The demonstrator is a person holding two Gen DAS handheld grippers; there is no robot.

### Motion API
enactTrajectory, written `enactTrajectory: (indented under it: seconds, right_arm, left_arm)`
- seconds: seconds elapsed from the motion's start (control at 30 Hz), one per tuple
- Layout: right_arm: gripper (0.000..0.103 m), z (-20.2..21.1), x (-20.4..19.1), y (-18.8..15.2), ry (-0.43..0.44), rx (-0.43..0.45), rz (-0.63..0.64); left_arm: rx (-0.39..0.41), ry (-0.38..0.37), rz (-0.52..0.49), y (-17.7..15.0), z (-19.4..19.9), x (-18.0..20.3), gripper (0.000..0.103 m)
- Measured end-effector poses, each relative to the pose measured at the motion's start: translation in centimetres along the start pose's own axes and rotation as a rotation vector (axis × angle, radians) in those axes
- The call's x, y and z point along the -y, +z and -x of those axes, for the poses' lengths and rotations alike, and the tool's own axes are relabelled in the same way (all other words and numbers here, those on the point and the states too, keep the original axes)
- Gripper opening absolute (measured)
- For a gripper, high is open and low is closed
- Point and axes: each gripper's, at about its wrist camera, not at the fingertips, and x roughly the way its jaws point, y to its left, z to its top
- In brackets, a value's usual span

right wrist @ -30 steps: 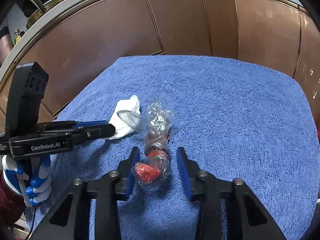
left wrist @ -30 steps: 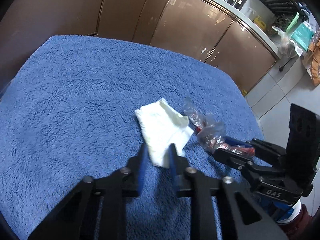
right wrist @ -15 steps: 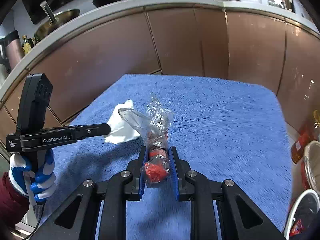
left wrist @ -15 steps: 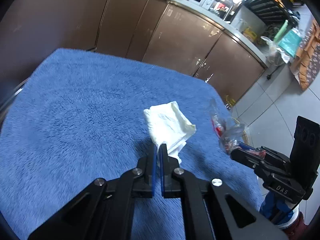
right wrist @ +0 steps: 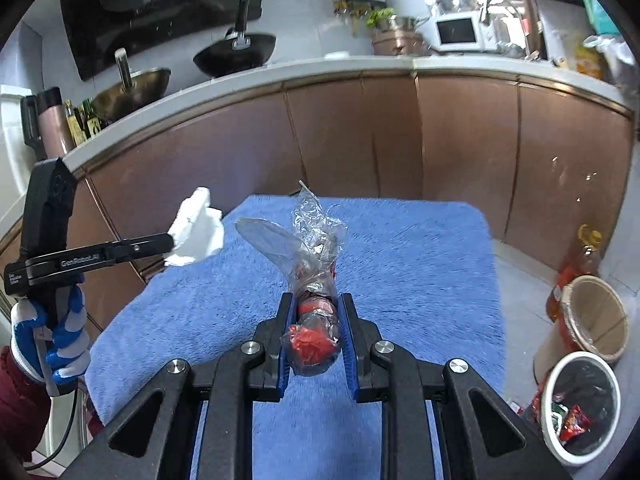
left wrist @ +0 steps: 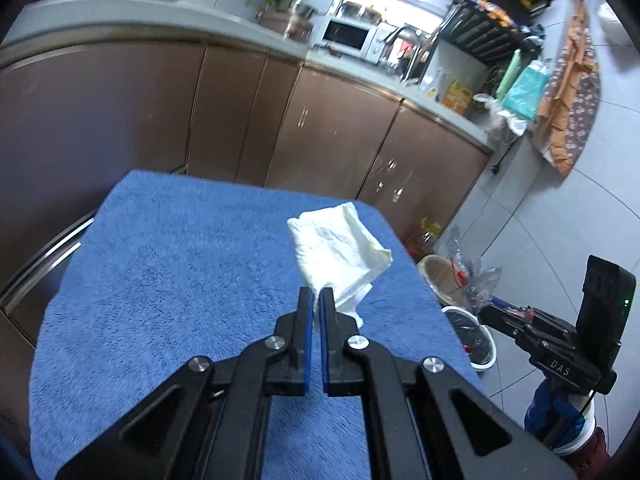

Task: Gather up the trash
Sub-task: 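Carry the tissue and clear wrapper over the white bin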

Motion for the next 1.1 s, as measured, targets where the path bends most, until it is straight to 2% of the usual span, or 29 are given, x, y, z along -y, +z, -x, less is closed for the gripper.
enactTrajectory:
  seconds: [0.23, 0.47, 0.8, 1.1]
  right_arm:
    - [0.020, 3.8, -1.4, -0.6, -0.039, 0.053, 0.016]
    - [0.020, 4.5, -2.6, -0.9, -0.040, 0.054, 0.033]
    - [0.020, 3.3, -1.1, -1.5, -0.028, 0.029, 0.009]
    - [0.020, 2.8, 1.7, -2.2, -0.033, 0.024, -0.050]
  left_arm:
    - [0.073, 0.003, -0.025, -0.6, 4.5, 2.1, 0.003]
    - [0.125, 0.071, -0.060, -1.7, 6.5, 3.9, 0.003]
    - [0.121, 0.113, -0.152, -1.9, 5.1, 7.3, 0.003]
    - [0.072, 0.091, -0.219, -1.3, 1.8, 11.0, 0.003]
